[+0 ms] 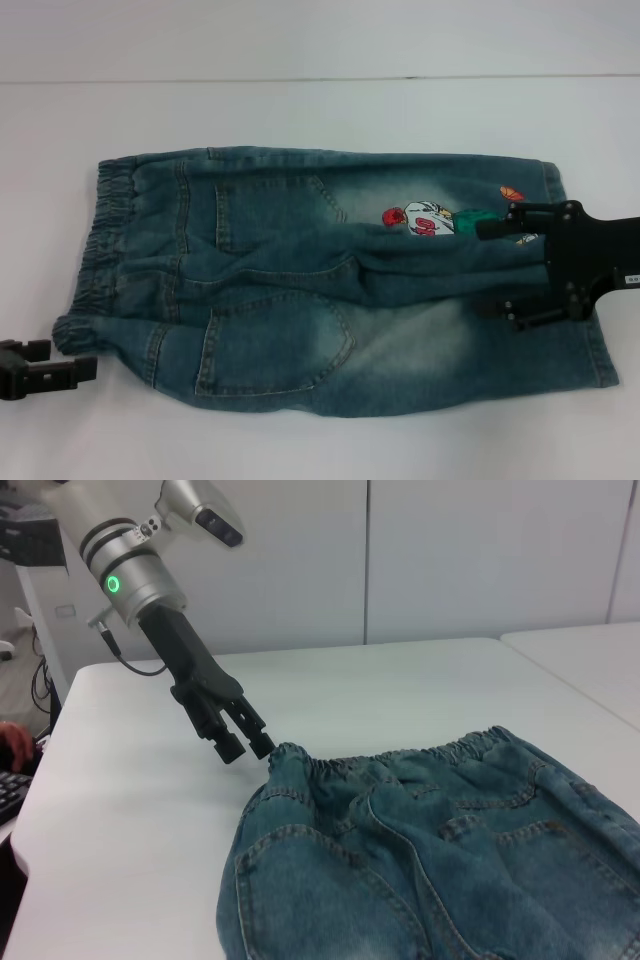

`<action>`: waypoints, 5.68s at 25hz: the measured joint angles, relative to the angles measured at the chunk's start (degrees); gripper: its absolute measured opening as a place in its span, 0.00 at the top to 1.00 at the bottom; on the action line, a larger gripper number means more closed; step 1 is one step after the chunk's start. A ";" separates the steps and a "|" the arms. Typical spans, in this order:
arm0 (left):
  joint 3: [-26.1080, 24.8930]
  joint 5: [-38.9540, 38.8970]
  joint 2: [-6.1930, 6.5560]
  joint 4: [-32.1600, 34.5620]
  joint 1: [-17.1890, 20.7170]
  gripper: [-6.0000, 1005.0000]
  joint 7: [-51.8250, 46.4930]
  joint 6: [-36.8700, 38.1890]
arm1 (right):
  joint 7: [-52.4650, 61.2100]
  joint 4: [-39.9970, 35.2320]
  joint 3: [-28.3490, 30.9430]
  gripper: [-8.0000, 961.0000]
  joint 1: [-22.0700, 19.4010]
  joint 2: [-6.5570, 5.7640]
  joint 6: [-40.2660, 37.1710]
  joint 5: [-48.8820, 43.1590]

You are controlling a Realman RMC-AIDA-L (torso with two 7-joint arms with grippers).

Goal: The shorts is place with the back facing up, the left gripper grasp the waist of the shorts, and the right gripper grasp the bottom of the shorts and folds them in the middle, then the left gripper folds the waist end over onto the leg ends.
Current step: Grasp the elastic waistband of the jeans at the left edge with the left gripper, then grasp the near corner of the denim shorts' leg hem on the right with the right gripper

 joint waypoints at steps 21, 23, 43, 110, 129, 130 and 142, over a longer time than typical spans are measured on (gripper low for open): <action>0.35 0.06 -0.05 -1.76 -1.52 0.08 0.23 -2.02 | -0.99 0.09 -0.42 0.02 -0.20 0.24 0.44 -0.18; 0.38 0.06 -0.09 -1.76 -1.71 0.08 0.24 -1.77 | -1.13 0.09 -0.42 0.02 -0.21 0.24 0.48 -0.14; 1.15 -0.12 -1.27 -1.76 -2.86 0.61 0.45 -4.53 | -1.39 0.08 0.14 0.02 -0.62 0.24 0.71 0.12; 1.15 -1.34 1.01 -3.25 -9.89 0.97 -6.20 -5.57 | 24.22 -2.85 -14.81 0.02 13.50 -1.63 -7.76 -44.85; 1.49 -0.79 0.93 -4.11 -9.97 0.97 -6.07 -5.86 | 23.21 -3.15 -15.00 0.02 15.27 0.16 -4.82 -43.68; 1.49 -0.76 0.95 -4.11 -9.90 0.97 -6.08 -5.86 | 23.19 -3.12 -15.01 0.02 15.36 0.16 -4.52 -43.67; 1.50 -0.69 0.93 -4.13 -9.58 0.97 -6.08 -5.97 | 22.15 -2.90 -15.18 0.10 15.60 0.86 -4.25 -43.61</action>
